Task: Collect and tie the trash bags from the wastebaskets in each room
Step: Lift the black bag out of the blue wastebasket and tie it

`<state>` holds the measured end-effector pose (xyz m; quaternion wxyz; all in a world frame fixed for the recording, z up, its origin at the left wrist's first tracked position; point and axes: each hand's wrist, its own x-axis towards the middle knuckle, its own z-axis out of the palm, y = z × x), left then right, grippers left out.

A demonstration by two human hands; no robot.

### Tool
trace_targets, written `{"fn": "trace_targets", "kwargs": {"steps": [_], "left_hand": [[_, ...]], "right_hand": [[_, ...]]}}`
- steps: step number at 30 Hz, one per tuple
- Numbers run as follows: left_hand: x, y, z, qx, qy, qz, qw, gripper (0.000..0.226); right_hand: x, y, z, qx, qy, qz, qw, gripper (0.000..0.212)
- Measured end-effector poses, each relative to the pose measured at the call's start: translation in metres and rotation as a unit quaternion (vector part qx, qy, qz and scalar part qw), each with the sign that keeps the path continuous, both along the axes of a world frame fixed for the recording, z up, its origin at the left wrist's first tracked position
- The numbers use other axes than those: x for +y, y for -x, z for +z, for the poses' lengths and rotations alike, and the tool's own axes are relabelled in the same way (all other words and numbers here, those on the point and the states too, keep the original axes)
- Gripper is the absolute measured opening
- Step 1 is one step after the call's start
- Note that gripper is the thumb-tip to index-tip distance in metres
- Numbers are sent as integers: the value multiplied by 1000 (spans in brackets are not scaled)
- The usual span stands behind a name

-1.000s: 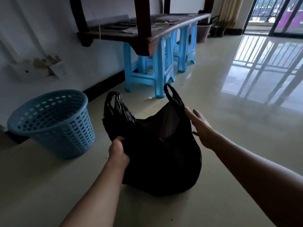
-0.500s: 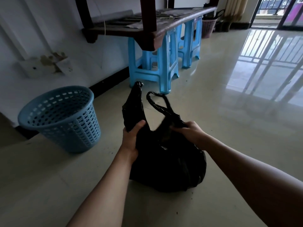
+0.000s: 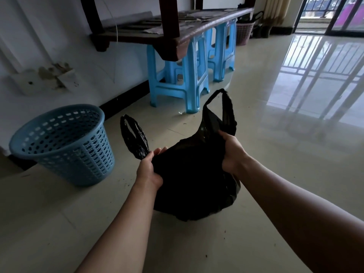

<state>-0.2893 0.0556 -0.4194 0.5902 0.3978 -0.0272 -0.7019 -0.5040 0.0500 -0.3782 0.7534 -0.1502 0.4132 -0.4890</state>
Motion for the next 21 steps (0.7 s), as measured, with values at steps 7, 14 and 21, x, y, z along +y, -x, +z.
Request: {"fn": "trace_targets", "kwargs": {"steps": [7,14,21], "left_hand": [[-7,3,7,-71,-34,27,997,31],[-9,10,2,-132,-36,-9,991,30],[-3,8,-2,-469,59,1,881,32]], "right_hand": [[9,-11,3,50,65,212,974,45],[3,-36,1,255,119,151,948,20],[-14,-23,-16,125,-46,-52,990,22]]}}
